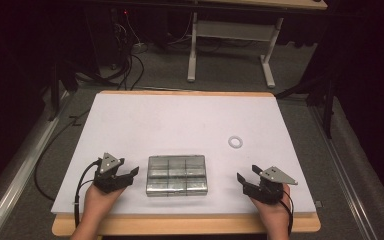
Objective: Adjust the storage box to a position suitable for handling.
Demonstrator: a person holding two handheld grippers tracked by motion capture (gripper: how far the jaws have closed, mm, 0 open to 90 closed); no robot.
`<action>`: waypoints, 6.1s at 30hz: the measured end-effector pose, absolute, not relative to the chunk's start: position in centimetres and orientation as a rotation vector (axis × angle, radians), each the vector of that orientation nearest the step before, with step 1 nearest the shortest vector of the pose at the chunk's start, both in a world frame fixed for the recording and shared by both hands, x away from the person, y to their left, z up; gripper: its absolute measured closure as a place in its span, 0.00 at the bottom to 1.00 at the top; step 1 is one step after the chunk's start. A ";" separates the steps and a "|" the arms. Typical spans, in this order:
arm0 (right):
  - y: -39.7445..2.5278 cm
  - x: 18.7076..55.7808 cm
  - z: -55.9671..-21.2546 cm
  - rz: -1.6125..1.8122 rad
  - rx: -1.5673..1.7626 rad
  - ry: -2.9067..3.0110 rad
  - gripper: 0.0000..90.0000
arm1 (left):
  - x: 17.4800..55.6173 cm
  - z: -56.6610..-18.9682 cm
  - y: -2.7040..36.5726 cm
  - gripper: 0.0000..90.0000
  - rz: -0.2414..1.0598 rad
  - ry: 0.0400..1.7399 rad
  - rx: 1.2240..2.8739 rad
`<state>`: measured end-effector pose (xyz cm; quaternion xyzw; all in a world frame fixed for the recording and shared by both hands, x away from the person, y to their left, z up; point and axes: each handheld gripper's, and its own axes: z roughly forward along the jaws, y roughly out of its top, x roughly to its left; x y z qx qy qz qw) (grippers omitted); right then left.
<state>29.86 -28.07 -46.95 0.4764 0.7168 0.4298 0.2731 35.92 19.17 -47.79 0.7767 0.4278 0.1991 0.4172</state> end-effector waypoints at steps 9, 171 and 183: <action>-28.5 30.1 -46.8 1.139 1.351 1.852 0.18 | 35.2 -48.1 17.5 0.59 0.387 1.036 1.994; -29.6 39.0 -42.4 0.978 1.541 1.907 0.93 | 36.0 -48.5 15.4 0.49 0.545 0.997 1.945; -30.3 35.3 -42.2 1.034 1.498 1.902 0.93 | 35.9 -48.5 15.5 0.49 0.548 0.998 1.942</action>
